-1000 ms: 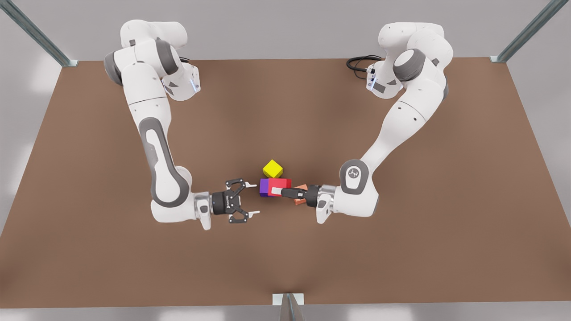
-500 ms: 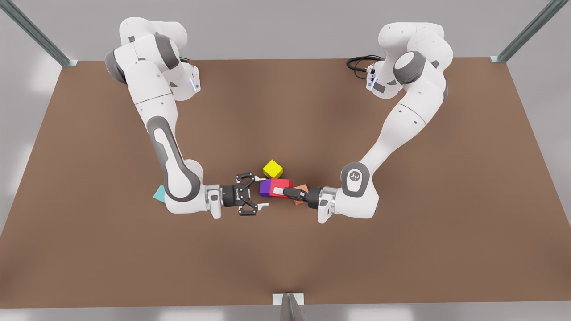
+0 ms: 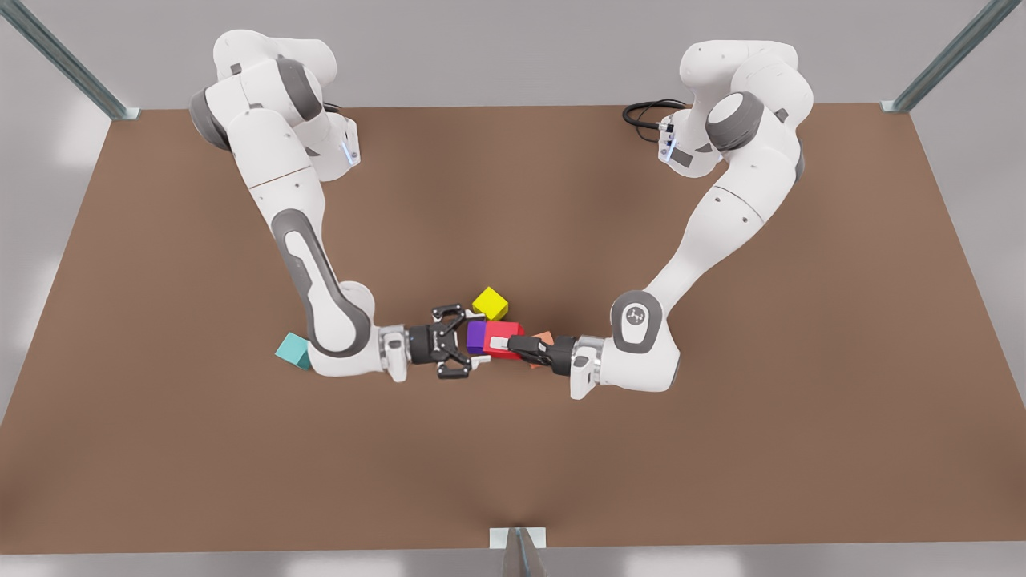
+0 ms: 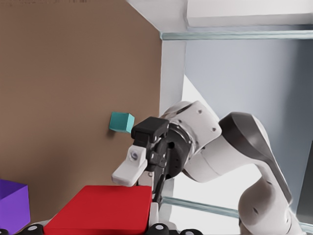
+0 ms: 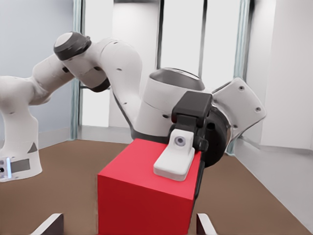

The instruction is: Pick up red wooden cube and pass to hand red wooden cube and place in blue wooden cube

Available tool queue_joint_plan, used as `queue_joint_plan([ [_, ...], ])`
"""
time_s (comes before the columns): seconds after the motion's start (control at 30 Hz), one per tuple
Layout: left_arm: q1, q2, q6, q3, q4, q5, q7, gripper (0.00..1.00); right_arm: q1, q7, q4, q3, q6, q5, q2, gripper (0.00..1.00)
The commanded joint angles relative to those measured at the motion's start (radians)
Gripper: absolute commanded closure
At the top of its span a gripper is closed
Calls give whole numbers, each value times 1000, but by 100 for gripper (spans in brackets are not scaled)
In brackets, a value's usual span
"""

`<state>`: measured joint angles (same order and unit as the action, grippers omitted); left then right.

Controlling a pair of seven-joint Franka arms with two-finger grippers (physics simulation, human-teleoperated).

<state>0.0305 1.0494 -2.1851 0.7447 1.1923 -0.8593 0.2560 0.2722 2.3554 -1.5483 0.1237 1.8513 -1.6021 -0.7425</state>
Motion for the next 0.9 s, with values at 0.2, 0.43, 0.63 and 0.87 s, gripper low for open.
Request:
queue_joint_plan([
  [0.2,8,-2,-8,2,0,-21,81,34,25,104,5,4,48,-35,-15,0],
  [0.43,32,6,-42,2,-10,-21,83,34,48,102,16,4,77,-67,-23,0],
  [0.63,32,6,-41,2,-10,-21,80,31,50,101,16,4,75,-78,-23,33],
  [0.87,20,-2,-39,2,-6,-18,75,0,42,101,16,8,63,-76,-23,32],
])
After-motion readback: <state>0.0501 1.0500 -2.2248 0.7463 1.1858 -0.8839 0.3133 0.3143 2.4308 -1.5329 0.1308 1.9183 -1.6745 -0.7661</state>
